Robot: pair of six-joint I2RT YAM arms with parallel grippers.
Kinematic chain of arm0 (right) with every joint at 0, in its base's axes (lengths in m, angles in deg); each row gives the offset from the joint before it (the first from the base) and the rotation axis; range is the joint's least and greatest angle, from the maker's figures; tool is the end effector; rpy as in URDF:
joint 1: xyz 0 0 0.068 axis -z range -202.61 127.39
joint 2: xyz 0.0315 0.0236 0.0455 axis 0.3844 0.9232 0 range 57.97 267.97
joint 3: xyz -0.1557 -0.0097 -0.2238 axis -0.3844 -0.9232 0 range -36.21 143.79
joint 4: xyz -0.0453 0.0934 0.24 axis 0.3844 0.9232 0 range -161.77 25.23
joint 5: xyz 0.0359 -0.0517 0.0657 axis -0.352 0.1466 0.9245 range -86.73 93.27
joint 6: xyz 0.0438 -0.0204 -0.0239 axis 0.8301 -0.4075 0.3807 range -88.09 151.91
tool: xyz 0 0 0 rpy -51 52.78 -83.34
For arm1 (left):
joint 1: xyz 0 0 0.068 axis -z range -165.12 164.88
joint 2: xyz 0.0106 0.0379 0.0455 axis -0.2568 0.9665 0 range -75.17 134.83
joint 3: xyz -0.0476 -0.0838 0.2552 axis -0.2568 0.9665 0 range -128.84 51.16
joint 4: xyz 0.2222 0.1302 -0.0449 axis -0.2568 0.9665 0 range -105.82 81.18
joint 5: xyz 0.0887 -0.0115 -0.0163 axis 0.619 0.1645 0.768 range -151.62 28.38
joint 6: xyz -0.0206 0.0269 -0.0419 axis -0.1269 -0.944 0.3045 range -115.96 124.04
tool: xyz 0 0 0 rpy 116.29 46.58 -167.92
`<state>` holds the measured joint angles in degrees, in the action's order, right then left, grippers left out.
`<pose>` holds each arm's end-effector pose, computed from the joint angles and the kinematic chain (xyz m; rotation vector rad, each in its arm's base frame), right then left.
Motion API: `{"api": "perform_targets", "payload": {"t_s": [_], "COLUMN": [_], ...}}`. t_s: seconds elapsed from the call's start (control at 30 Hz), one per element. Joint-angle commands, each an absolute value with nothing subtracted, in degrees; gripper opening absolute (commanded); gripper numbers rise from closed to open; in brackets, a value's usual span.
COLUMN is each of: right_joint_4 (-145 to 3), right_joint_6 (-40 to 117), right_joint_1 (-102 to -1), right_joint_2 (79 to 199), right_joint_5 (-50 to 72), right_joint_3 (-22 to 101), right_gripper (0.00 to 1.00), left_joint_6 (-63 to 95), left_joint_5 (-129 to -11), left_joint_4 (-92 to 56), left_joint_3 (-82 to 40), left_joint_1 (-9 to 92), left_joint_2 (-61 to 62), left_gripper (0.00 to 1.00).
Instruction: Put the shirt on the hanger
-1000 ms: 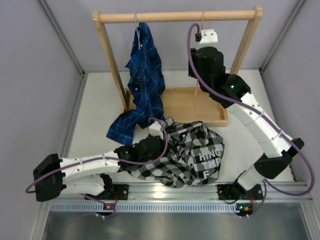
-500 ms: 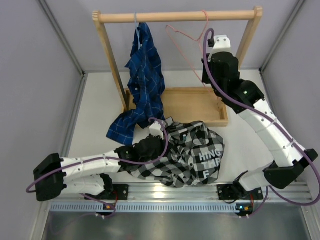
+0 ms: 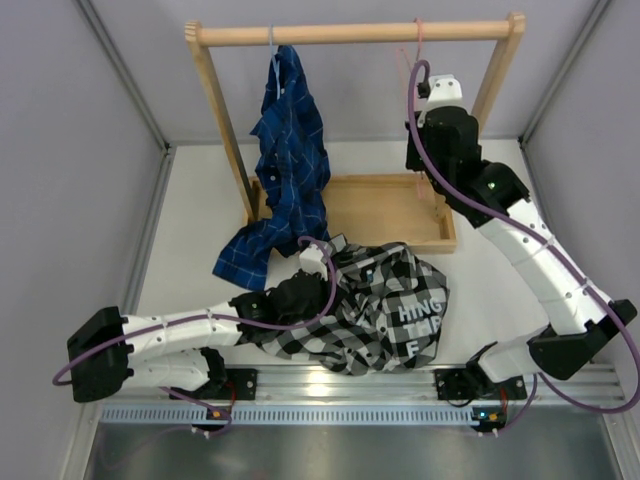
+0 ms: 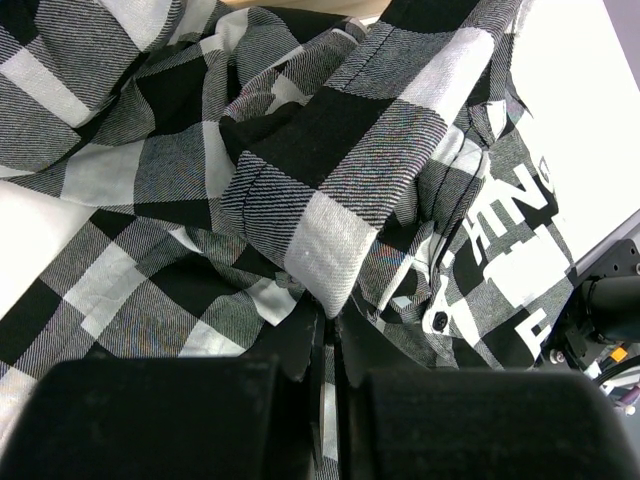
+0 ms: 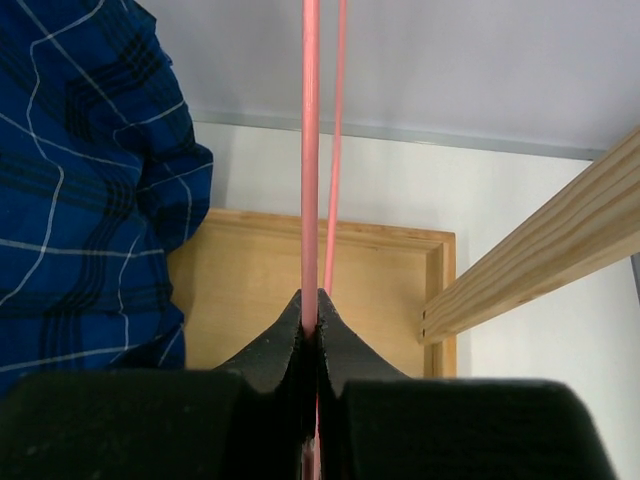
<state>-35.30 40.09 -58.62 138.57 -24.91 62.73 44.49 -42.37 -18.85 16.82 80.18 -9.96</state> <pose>0.2451 0.1574 0.4752 -0.1161 1.8456 0.0729 0.1133 -0.2181 0.2287 0.2440 2.1120 -0.8001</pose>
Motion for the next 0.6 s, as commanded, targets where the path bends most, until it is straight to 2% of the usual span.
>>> {"api": "perform_targets", "payload": {"t_s": [0.0, 0.27, 0.57], "right_joint_4": [-37.1, -47.4, -48.1], "right_joint_6": [40.0, 36.9, 35.6], "right_joint_1": [-57.7, -57.6, -57.1], "right_joint_2": [135.8, 130.2, 129.0], "right_joint_5": [-24.3, -24.3, -18.4], "right_joint_3": [64.8, 61.7, 65.1], "right_gripper": [0.0, 0.0, 0.0], "left_joint_6": [45.0, 45.1, 44.9], "left_joint_5": [-42.8, -42.8, -43.9], "left_joint_4": [-22.2, -21.9, -19.7], "left_joint_3": [17.2, 17.3, 15.1], "left_joint_1": [80.0, 80.0, 80.0], "left_joint_2": [-10.7, -12.5, -12.1], "left_gripper": [0.0, 0.0, 0.0]}}
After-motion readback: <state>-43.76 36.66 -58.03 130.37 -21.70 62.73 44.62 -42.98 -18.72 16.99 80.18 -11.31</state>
